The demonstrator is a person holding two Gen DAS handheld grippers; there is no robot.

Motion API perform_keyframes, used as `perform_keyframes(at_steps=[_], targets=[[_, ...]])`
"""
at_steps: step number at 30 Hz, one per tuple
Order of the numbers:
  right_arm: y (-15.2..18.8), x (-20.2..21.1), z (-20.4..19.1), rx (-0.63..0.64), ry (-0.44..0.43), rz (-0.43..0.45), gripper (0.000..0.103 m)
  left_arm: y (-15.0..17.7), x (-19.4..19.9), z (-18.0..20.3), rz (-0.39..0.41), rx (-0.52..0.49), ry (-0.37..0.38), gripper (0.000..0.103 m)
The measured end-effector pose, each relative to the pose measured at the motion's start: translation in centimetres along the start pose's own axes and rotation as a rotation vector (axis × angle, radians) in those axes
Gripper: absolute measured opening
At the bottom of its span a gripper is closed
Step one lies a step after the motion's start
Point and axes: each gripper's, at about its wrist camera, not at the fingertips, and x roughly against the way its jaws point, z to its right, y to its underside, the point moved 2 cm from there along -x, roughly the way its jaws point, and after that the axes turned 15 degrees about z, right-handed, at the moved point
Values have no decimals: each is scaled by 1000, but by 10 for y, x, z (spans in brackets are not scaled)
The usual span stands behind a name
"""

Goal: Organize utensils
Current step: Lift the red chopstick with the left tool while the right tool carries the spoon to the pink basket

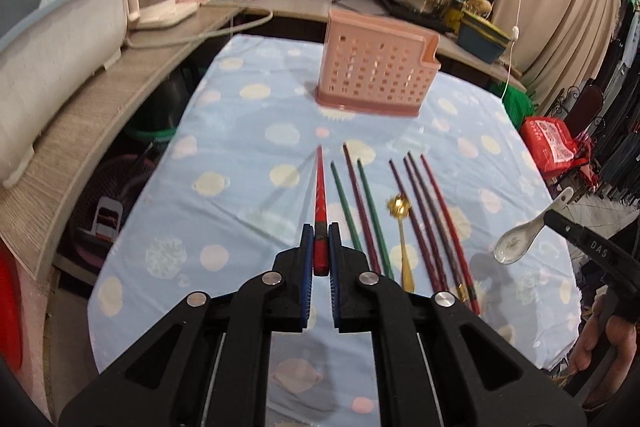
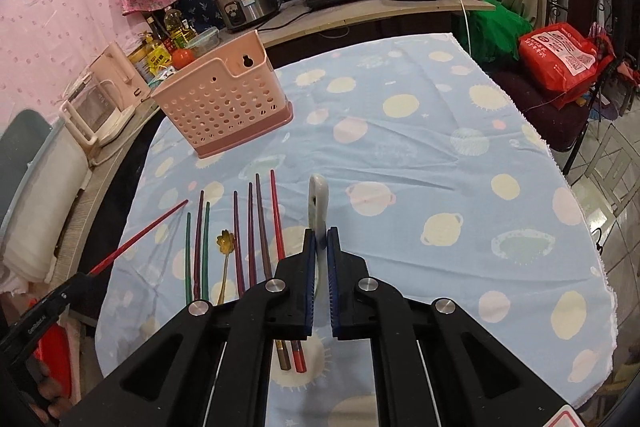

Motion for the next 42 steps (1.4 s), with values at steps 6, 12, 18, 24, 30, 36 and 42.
perform_keyframes(at_steps=[6, 12, 18, 24, 30, 36, 42], targets=[[-30, -2, -9, 12, -34, 37, 6, -54, 11, 6, 98, -30, 6, 7], [-75, -17, -30, 51, -78, 83, 6, -126, 14, 14, 213, -59, 25, 7], [-116, -41, -51, 73, -111, 123, 6, -195, 14, 24, 329, -78, 35, 7], [-163, -75, -74, 81, -132, 155, 6, -261, 12, 40, 446, -86, 55, 7], [-194, -115, -94, 90, -135, 161, 6, -304, -16, 58, 493, -91, 62, 7], [-203, -162, -101, 97, -120, 137, 6, -309, -65, 64, 449, -100, 57, 7], [-191, -196, -100, 94, -105, 85, 6, -301, -109, 59, 393, -86, 49, 7]])
